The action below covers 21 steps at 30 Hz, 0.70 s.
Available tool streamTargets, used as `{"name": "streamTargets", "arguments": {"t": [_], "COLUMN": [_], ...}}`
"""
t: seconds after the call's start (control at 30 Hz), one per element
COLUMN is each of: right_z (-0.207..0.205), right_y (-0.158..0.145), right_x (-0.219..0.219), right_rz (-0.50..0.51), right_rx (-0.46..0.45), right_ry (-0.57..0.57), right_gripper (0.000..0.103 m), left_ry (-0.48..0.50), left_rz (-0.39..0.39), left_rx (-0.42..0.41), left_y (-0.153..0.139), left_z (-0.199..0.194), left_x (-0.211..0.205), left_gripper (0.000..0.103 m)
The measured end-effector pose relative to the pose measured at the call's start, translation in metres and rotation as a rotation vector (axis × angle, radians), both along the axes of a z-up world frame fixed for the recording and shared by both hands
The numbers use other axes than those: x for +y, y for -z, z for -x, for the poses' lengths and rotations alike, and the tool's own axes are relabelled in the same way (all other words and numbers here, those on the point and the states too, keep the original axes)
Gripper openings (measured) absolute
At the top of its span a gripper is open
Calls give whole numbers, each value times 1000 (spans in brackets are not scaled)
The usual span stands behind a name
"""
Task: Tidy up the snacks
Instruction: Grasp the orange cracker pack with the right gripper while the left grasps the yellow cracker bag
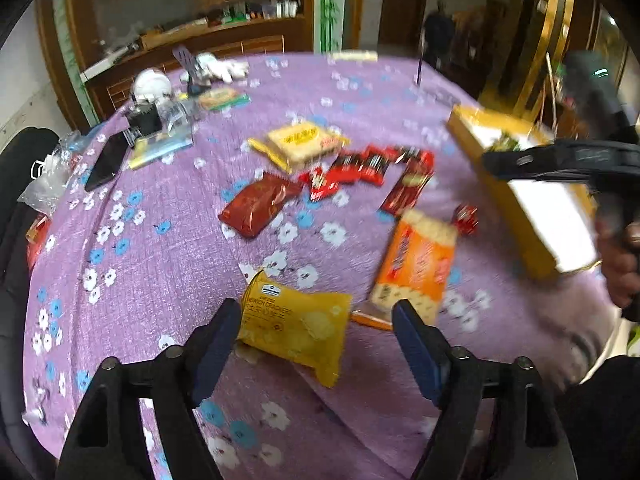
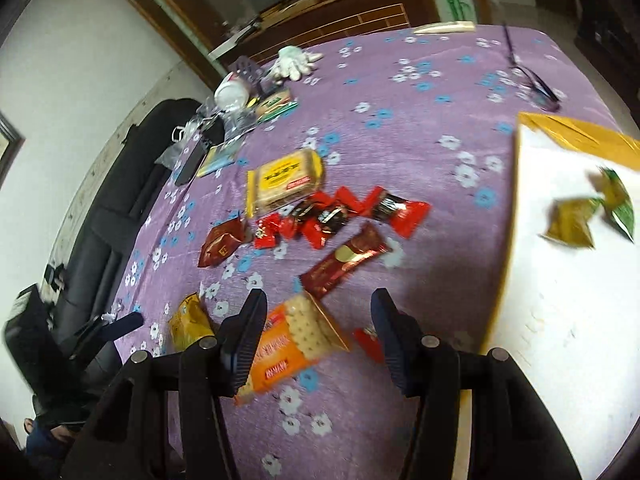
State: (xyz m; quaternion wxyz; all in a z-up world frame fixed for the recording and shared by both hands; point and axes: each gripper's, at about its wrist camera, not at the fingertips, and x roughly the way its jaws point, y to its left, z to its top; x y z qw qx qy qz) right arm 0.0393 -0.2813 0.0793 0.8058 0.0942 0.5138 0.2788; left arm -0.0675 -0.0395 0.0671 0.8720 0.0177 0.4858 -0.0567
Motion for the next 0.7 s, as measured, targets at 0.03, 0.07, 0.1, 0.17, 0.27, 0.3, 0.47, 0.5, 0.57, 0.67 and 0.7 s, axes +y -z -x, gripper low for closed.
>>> {"name": "streamTargets", "arguments": {"t": [0.03,0.07,0.1,0.17,0.27,0.3,0.47,0.5,0.57,0.67,0.7], "right_z": [2,5,7,13,21,23,28,27,20,8,5], "right_y": [0,0,0,3,10,12,31,36,45,57,58], "right_x": [-1,-1,-1,2,12,15,38,43,48,56,59], "right_rz": [-1,-3,-5,-3,-32,-33,-48,-42,-46,-42,-31], "right_rx": [1,4,8,20,73,88,207,237,295,378,380], "right_ry": [1,-1,-7,-16,-40,-46,-91,-87,-48,13,27], "right_gripper": [53,53,53,53,53,53,54,54,55,62,64], "left_ry": [-13,-23,-32,-62,-112,-140,-202,-212,-238,-264,-271], "left_rz": [3,15,14,9,60,81,258,255,245,268,271], "left_rx": [16,24,28,54,99,110,132,129,123,114,110], "left_y": [5,9,12,19,24,22,18,18,19,19,19], "left_z": [-5,-11,-14,-19,-20,-17,3,4,5,10,13], "left_x": [3,7,11,19,36,41,63,66,74,88,92], "left_gripper": [83,83,83,83,83,83,83,83,83,83,83]}}
